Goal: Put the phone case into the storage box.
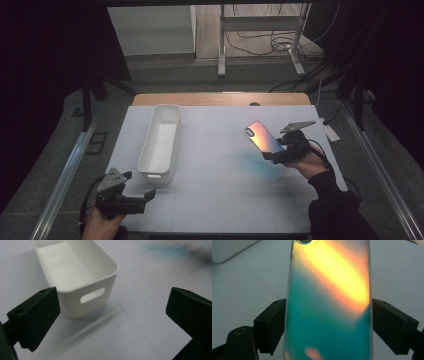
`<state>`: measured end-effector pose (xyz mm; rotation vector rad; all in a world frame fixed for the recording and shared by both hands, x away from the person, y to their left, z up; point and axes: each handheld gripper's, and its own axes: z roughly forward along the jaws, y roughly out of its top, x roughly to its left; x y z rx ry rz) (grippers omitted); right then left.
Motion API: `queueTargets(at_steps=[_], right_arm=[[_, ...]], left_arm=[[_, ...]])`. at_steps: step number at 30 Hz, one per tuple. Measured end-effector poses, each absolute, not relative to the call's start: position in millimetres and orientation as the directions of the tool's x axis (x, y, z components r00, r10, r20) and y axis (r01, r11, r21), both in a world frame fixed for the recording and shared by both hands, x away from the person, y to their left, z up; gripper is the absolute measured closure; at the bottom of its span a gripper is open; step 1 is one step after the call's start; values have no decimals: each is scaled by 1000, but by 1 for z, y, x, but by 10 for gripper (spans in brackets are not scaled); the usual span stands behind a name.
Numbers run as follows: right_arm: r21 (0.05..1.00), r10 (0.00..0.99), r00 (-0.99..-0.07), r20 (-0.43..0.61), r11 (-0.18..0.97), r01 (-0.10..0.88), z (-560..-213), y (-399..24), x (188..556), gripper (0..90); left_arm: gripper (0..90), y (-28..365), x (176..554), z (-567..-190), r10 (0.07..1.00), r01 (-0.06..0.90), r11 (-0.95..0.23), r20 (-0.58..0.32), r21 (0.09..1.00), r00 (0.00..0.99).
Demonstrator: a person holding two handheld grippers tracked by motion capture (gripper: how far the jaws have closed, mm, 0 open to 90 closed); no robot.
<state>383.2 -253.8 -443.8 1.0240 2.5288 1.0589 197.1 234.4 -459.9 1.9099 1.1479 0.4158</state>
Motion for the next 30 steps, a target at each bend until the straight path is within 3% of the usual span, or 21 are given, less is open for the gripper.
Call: queueTargets(at_steps=[14, 30], right_arm=[[755, 631, -768, 112, 448, 479, -431, -253, 363, 169], [790, 596, -790, 142, 413, 454, -424, -251, 344, 168]], left_arm=[[0, 210, 214, -452, 734, 478, -272, -141, 835, 664], [0, 184, 236, -445, 658, 428, -308, -135, 849, 741]])
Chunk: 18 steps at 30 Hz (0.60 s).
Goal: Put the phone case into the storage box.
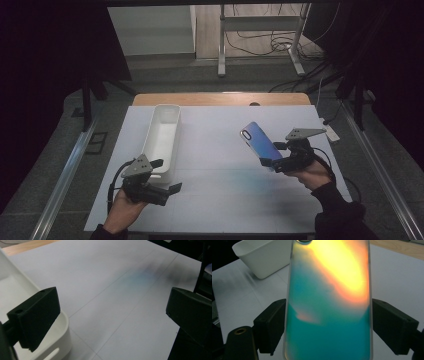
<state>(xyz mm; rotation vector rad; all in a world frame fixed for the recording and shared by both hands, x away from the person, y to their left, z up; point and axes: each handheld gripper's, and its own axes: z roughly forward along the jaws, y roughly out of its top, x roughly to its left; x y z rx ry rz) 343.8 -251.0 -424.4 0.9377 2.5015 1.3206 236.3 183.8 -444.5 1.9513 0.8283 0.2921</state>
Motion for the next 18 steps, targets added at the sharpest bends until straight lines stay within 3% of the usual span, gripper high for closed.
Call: queueTargets(at_steps=[18], right_arm=[[809, 542, -824, 167, 402, 429, -421, -239, 324, 168]], left_arm=[[0, 157, 255, -436, 578, 392, -292, -166, 873, 799]])
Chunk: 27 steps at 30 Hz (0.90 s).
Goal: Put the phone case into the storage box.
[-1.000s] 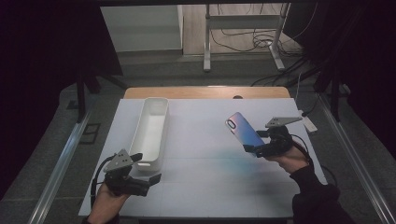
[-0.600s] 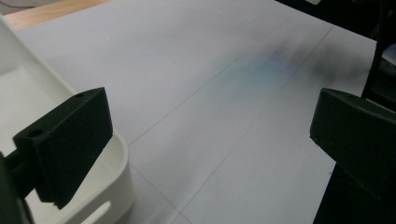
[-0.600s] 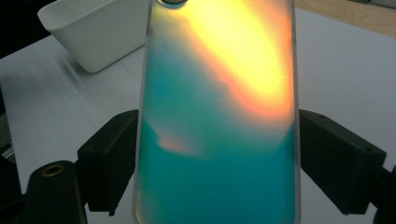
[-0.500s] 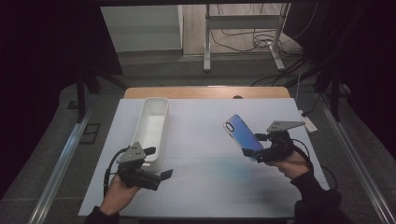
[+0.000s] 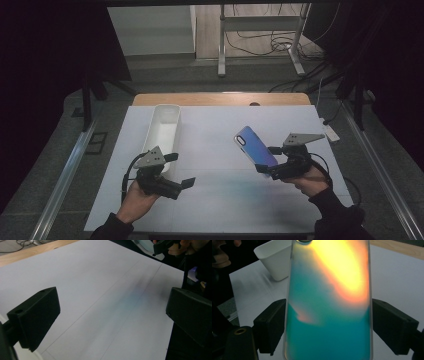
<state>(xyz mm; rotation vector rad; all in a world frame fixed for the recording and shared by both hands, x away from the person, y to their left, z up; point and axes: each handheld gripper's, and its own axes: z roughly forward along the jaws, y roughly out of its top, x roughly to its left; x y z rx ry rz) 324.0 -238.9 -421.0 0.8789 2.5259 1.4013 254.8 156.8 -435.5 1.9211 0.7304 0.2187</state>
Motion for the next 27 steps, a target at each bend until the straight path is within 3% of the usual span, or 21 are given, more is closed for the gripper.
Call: queueTargets(at_steps=[27], right_arm=[[842, 440, -877, 193, 384, 378, -417, -218, 306, 168]], left_arm=[[0, 114, 274, -427, 455, 356, -284, -202, 890, 868]])
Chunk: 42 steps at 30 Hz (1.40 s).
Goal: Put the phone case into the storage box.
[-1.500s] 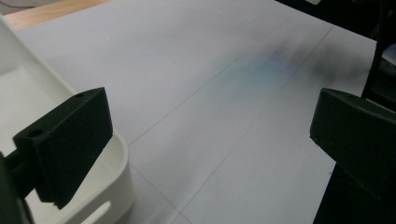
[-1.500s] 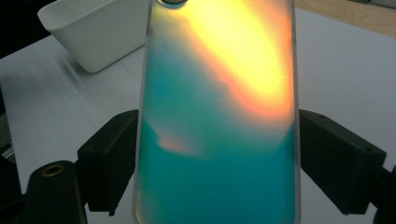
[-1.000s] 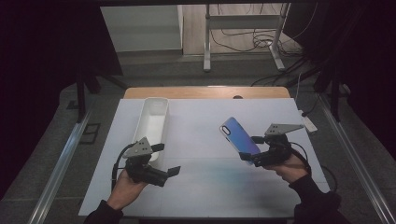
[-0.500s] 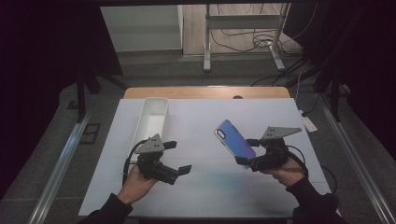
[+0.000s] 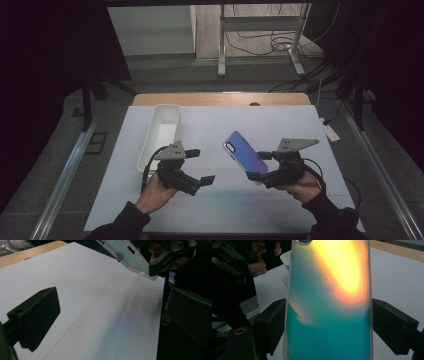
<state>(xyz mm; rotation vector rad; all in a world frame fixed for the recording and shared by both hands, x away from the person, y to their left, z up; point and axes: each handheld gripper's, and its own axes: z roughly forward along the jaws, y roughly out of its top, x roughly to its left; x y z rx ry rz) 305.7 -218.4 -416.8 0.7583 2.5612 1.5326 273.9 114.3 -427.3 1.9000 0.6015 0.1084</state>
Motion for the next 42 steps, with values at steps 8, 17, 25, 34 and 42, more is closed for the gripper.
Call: queueTargets(at_steps=[8, 17, 25, 34, 42], right_arm=[[846, 412, -889, 199, 385, 368, -416, -214, 303, 168], [851, 396, -896, 200, 383, 359, -416, -209, 300, 168], [852, 381, -904, 196, 390, 349, -415, -205, 298, 168], [855, 362, -912, 193, 394, 337, -415, -203, 296, 168], [856, 350, -917, 193, 398, 332, -415, -201, 296, 168]], left_arm=[[0, 103, 277, -426, 412, 352, -303, -211, 886, 886], [6, 98, 281, -423, 357, 350, -300, -236, 887, 904], [16, 91, 285, -423, 317, 341, -304, -244, 889, 917], [276, 91, 285, -420, 266, 330, -291, -255, 898, 930], [477, 91, 286, -419, 218, 333, -294, -276, 896, 936]])
